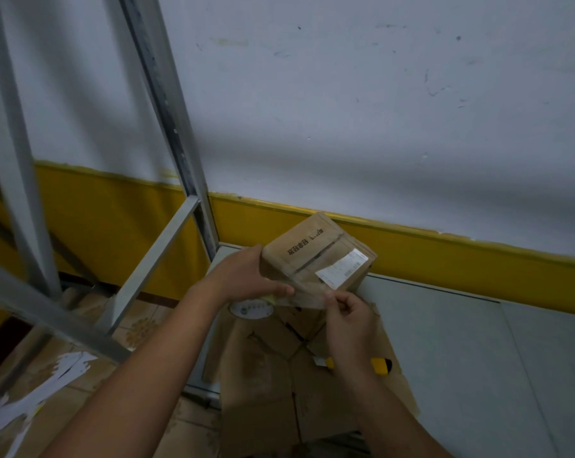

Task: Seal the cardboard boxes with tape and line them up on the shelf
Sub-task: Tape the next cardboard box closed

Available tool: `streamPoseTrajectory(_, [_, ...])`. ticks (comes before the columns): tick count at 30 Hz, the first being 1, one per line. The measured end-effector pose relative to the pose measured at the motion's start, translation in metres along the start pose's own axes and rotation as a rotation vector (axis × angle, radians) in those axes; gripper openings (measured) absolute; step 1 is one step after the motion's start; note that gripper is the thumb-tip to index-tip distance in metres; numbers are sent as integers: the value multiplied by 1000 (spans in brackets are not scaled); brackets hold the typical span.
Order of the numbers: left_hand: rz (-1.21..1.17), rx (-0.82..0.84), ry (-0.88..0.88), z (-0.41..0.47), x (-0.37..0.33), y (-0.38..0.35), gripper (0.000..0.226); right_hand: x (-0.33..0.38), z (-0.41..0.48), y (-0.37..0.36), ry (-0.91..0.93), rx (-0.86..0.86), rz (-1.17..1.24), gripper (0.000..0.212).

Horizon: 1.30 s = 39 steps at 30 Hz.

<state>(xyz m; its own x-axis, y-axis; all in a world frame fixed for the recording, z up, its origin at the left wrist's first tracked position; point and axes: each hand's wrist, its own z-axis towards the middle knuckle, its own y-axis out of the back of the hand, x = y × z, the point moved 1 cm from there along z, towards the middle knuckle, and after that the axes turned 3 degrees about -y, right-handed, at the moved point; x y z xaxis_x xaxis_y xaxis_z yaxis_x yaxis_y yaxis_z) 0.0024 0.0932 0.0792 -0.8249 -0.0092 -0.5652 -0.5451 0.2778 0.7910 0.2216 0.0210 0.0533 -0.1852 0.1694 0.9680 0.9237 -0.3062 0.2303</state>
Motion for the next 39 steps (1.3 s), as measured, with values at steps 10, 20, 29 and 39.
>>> streamPoseTrajectory(10, [-115,-31,60,-3,-7,3,103,-2,17,2,65,28,1,11])
streamPoseTrajectory(20, [-196,-107,18,-36,-25,-7,88,-2,50,14,93,188,-101,11])
streamPoseTrajectory(29, [-196,-44,76,-31,-8,-8,69,4,79,-5,31,367,-189,12])
streamPoseTrajectory(39, [-268,-132,105,-33,19,-1,75,3,72,-20,146,323,-241,12])
